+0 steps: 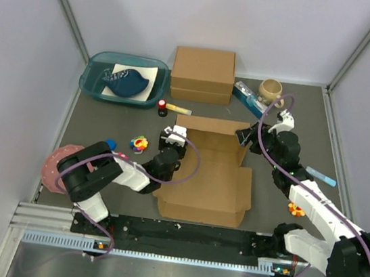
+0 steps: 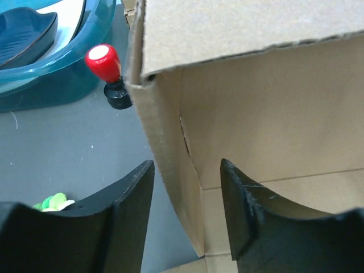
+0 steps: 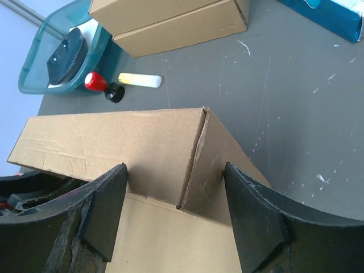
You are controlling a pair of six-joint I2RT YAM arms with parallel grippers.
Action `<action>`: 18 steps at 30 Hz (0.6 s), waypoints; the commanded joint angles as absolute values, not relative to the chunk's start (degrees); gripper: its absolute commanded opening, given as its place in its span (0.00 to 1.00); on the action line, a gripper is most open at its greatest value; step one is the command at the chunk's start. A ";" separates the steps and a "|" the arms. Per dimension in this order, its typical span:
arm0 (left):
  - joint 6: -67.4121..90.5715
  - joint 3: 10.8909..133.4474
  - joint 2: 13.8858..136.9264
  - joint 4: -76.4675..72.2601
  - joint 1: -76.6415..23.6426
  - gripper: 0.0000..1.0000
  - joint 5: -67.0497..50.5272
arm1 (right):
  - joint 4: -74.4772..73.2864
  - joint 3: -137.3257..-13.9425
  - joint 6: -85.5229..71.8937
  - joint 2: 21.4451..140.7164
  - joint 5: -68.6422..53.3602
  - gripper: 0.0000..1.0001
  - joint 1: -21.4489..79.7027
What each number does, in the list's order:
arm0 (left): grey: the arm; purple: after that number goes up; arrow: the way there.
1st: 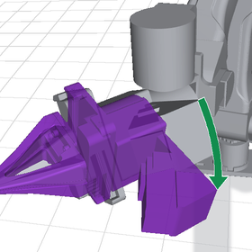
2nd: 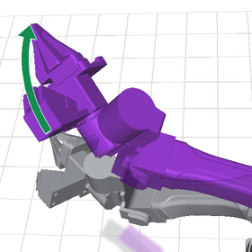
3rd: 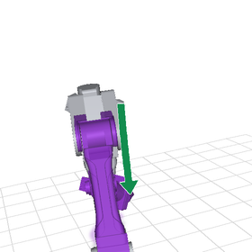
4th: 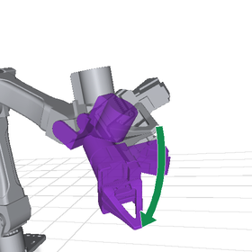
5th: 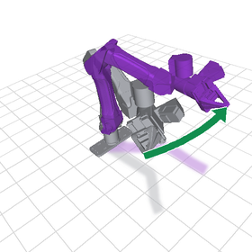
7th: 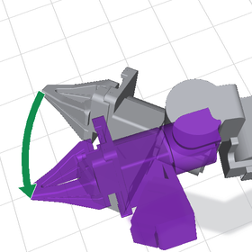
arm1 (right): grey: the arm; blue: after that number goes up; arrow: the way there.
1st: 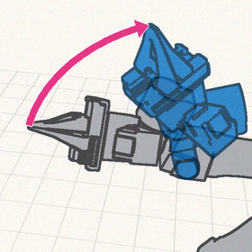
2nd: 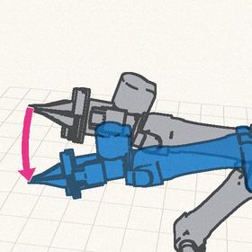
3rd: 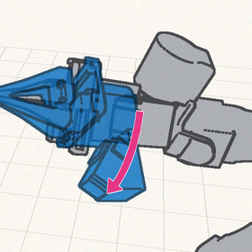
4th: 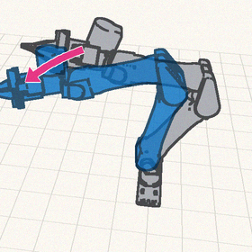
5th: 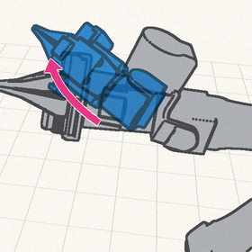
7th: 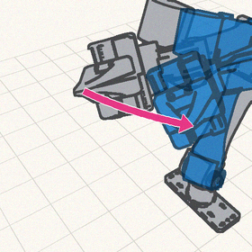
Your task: Fold the paper box
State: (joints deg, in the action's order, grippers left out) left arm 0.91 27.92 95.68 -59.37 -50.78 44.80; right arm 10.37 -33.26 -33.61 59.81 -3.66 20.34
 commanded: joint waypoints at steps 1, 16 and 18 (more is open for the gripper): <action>3.16 26.63 90.01 -53.80 -51.33 0.61 42.54 | 11.86 -31.64 -31.82 60.82 -2.29 0.67 20.04; 6.77 28.20 60.48 -20.67 -54.58 0.73 22.89 | 8.96 -29.71 -28.56 58.01 -0.18 0.66 20.04; 8.25 29.87 58.01 -14.98 -54.58 0.71 19.96 | 8.96 -29.09 -28.65 57.75 -0.18 0.66 20.04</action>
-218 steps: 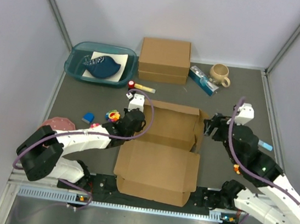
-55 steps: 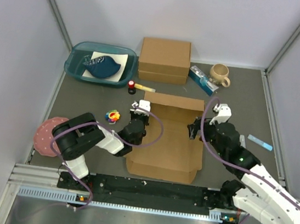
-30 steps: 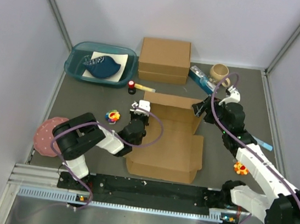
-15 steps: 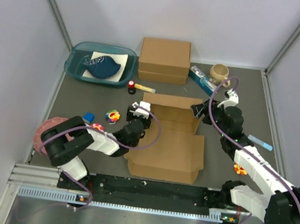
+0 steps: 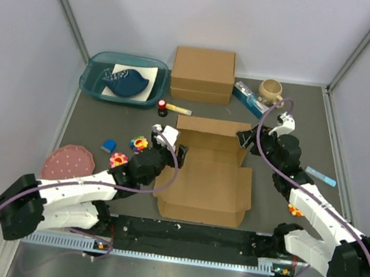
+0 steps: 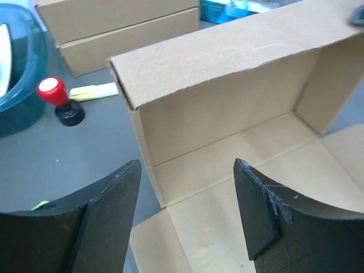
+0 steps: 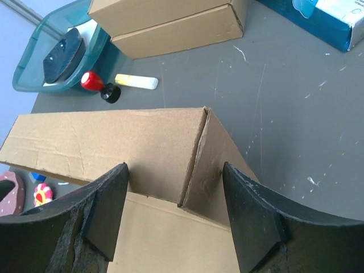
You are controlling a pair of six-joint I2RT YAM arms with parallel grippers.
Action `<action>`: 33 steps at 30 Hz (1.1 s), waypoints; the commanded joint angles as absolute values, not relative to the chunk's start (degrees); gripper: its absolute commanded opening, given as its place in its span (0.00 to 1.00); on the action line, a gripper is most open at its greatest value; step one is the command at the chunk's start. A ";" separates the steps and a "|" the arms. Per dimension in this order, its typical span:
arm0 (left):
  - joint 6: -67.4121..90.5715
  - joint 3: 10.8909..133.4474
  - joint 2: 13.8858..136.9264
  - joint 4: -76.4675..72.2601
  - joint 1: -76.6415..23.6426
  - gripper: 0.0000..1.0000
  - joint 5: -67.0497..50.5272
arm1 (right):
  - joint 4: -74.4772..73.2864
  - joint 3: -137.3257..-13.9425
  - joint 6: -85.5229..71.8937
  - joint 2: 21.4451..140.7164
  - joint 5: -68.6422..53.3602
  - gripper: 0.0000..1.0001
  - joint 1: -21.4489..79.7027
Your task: Fold the paper box
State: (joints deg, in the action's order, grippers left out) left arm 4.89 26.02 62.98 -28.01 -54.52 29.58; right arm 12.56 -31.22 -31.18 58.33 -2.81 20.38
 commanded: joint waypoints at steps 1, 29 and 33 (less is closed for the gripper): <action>9.39 31.10 57.31 -13.98 -54.58 0.71 18.30 | 8.96 -28.83 -28.65 57.57 -0.18 0.66 20.04; 50.18 40.08 76.11 -38.14 -20.57 0.68 -34.63 | 6.07 -28.21 -27.07 56.16 -0.53 0.64 20.04; 49.66 39.64 77.87 -37.62 -20.65 0.65 -34.98 | 6.24 -28.04 -26.90 56.25 -0.62 0.64 20.04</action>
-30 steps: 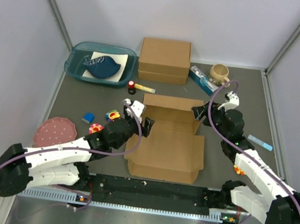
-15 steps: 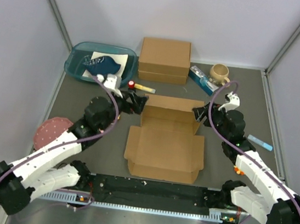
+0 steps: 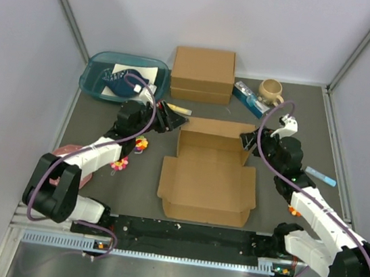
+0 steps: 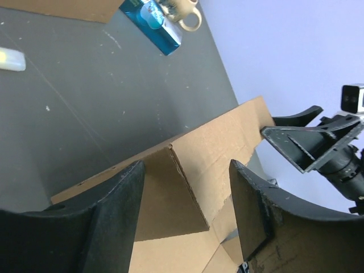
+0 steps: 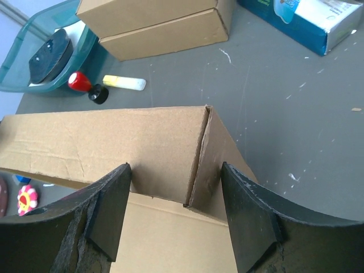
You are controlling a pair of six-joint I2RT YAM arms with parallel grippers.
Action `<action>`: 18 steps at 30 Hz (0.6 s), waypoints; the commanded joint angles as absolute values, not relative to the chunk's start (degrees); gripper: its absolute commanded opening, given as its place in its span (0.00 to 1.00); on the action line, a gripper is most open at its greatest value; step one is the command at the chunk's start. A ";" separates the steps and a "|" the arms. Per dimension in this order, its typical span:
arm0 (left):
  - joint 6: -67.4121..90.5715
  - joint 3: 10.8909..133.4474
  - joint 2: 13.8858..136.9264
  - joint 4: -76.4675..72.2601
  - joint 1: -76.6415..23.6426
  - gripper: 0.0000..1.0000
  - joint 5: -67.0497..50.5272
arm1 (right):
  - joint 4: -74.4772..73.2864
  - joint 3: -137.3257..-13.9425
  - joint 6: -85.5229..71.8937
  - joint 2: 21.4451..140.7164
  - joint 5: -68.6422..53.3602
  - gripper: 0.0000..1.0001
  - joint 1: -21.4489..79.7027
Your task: Fold the paper box
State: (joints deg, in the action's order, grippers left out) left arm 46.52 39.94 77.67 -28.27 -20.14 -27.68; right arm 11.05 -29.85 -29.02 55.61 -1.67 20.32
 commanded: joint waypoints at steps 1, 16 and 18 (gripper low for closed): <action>49.48 39.46 78.13 -37.62 -20.65 0.63 -34.98 | 6.33 -27.95 -26.98 56.34 -0.62 0.64 20.04; 41.76 34.01 78.40 -31.57 -20.92 0.61 -31.48 | 5.80 -27.07 -27.07 58.09 1.32 0.60 20.04; 39.73 34.36 78.31 -29.45 -21.36 0.58 -30.07 | 5.63 -26.98 -27.07 58.09 1.32 0.59 20.13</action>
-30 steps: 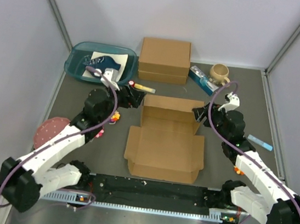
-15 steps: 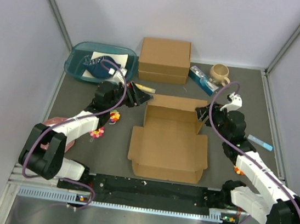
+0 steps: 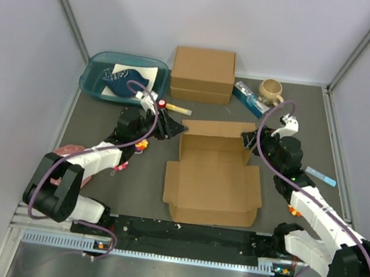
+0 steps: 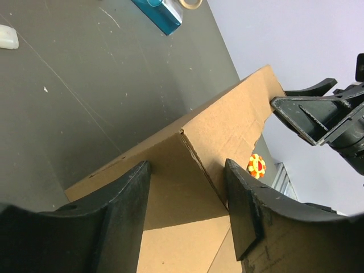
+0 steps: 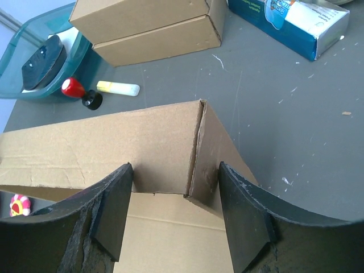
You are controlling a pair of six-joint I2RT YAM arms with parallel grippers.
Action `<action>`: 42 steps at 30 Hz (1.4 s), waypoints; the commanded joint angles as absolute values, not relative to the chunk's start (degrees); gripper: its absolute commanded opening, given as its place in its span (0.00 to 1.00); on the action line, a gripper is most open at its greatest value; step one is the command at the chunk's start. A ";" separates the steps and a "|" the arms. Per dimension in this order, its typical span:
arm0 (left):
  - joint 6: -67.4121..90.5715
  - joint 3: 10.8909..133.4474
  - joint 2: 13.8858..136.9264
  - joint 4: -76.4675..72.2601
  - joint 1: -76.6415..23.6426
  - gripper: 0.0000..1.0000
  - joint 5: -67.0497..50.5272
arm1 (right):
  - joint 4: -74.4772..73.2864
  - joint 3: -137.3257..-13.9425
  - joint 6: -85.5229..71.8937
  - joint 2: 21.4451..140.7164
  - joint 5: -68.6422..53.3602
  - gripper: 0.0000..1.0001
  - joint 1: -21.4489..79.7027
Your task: Fold the paper box
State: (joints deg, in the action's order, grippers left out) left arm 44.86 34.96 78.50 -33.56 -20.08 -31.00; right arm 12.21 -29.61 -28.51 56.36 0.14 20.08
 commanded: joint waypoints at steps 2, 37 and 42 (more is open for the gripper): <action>38.59 34.80 78.40 -26.46 -21.53 0.52 -27.61 | 5.28 -27.07 -27.07 57.92 1.23 0.59 20.13; 30.50 37.27 76.99 -10.46 -25.49 0.26 -11.60 | 6.68 -35.51 -28.39 60.12 -3.25 0.64 16.08; 31.11 36.74 77.17 -10.81 -25.66 0.26 -10.81 | 8.61 -30.43 -29.70 59.07 -3.25 0.46 15.91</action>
